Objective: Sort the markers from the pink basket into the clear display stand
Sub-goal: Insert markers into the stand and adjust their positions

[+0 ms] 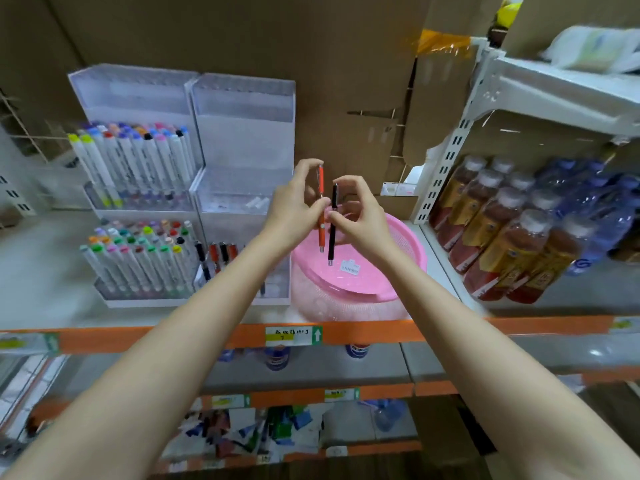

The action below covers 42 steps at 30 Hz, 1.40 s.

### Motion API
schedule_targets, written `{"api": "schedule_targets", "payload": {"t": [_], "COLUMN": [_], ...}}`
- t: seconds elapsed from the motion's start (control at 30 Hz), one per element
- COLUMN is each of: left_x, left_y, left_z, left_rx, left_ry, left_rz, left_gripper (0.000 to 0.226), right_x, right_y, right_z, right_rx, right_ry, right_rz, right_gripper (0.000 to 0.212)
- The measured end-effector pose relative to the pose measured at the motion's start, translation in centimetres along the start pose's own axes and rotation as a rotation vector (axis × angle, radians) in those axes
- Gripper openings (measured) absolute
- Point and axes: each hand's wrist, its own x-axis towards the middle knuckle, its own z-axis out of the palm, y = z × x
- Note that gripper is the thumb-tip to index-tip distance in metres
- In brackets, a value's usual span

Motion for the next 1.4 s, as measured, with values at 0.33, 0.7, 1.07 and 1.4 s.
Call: {"api": "schedule_targets", "payload": {"t": [0.33, 0.7, 1.07, 1.4], "left_x": [-2.1, -2.6, -2.6, -3.2], "left_y": [-0.8, -2.4, -3.2, -3.5], "left_z": [-7.8, -9.1, -7.8, -8.1], "left_rx": [-0.066, -0.045, 0.103, 0.173], "left_ry": [0.065, -0.047, -0.026, -0.077], "left_rz": [0.124, 0.164, 0.267, 0.25], "left_gripper": [0.028, 0.029, 0.027, 0.033], "right_x": [-1.5, -2.6, -2.1, -1.9], "right_y": [-4.2, -4.6, -2.9, -1.4], "right_z": [6.5, 9.3, 9.1, 9.5], "right_rx": [-0.013, -0.092, -0.175, -0.174], "right_ry": [0.085, 0.217, 0.155, 0.139], "right_rz": [0.028, 0.044, 0.003, 0.003], "right_gripper": [0.033, 0.031, 0.025, 0.028]}}
